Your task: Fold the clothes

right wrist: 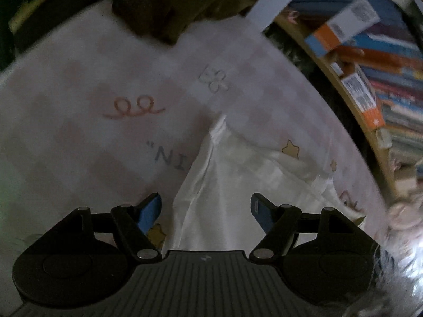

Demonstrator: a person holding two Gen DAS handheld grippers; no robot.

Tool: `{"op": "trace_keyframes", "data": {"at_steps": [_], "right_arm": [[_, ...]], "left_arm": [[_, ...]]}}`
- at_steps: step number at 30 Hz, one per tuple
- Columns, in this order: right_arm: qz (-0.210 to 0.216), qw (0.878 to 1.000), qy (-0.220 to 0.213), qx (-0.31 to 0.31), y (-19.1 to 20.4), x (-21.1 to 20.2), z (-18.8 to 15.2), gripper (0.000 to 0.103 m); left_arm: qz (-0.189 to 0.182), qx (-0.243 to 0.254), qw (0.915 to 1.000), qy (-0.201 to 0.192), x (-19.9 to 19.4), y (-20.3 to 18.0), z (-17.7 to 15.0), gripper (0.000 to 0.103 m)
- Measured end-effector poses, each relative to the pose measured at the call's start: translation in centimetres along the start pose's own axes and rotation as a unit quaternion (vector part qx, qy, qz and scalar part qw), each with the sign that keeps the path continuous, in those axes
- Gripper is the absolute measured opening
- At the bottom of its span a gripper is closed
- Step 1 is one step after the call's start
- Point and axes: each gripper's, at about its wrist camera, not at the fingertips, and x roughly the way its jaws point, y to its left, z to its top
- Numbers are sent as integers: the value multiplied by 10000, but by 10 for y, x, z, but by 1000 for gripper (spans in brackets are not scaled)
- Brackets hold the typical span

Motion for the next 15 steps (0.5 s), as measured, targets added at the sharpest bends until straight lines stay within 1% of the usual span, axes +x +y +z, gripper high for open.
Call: {"op": "trace_keyframes", "data": {"at_steps": [4, 7, 8, 9, 10, 11, 12, 13, 14, 15], "right_arm": [[-377, 9985, 240, -306, 11, 14, 3, 70], [-434, 9980, 300, -347, 12, 15, 4, 68], [-465, 9975, 315, -420, 12, 16, 4, 60], [-497, 9970, 335, -489, 13, 16, 4, 49], [-528, 9964, 399, -522, 11, 17, 5, 44], [-449, 9974, 374, -430, 3, 15, 3, 34], [-371, 9981, 349, -337, -4, 12, 2, 19], [-293, 9987, 324, -245, -12, 10, 0, 11], [-214, 9992, 299, -152, -19, 8, -2, 7], [-136, 9995, 274, -60, -27, 5, -3, 7]], "left_arm": [[19, 91, 10000, 1, 0, -3, 1, 7], [3, 181, 9998, 19, 1, -6, 2, 7], [-3, 215, 9998, 28, 1, -7, 3, 7], [-7, 282, 9996, 14, 1, -10, 3, 7], [-10, 352, 9994, -2, 1, -13, 4, 7], [-13, 422, 9991, -18, 1, -16, 5, 7], [-17, 492, 9988, -35, 0, -19, 6, 7], [-20, 562, 9984, -51, 0, -22, 6, 7], [-24, 632, 9980, -67, 0, -25, 7, 7], [-27, 702, 9975, -83, 0, -28, 8, 7]]}}
